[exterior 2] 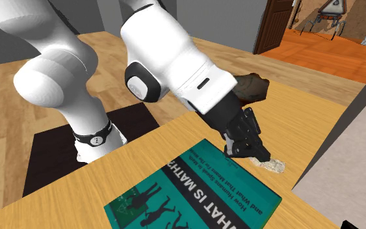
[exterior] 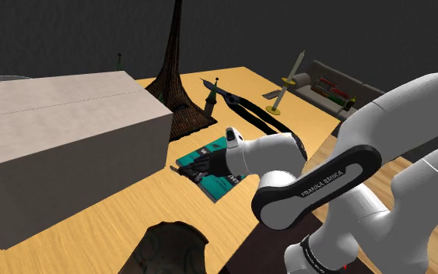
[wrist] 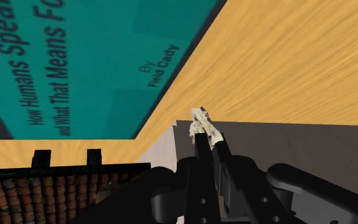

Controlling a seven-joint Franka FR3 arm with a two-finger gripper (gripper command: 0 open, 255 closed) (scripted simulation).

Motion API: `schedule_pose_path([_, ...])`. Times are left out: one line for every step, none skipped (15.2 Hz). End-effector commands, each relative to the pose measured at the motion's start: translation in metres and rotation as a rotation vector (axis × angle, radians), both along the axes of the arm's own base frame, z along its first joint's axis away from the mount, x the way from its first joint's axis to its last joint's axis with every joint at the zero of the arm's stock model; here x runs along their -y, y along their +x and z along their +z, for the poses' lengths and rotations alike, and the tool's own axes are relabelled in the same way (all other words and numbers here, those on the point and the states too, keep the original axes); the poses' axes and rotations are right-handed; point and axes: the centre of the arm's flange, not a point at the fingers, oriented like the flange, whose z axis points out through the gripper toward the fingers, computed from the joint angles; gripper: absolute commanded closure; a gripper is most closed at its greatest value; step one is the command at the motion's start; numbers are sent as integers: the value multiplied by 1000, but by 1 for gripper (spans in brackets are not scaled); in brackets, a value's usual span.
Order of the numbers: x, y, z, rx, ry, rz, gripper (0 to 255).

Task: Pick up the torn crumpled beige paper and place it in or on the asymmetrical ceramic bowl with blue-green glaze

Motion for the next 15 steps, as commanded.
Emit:
schedule_pose_path([1,0,11,-1,0,0,255])
schedule_pose_path([1,0,16,-1,0,0,255])
schedule_pose_path([1,0,21,-1,0,0,255])
schedule_pose_path([1,0,27,-1,0,0,255])
schedule_pose_path([1,0,32,-1,0,0,255])
schedule_pose_path([1,0,37,-1,0,0,255])
schedule_pose_path([1,0,42,-1,0,0,255])
schedule_pose_path([1,0,48,-1,0,0,255])
schedule_pose_path([1,0,53,-1,0,0,255])
schedule_pose_path([1,0,58,-1,0,0,255])
schedule_pose_path([1,0,64,-1,0,0,255])
schedule_pose_path([1,0,69,-1,0,0,255])
schedule_pose_path([1,0,74,-1,0,0,255])
schedule_pose_path([1,0,79,-1,0,0,255])
schedule_pose_path([1,0,85,-1,0,0,255])
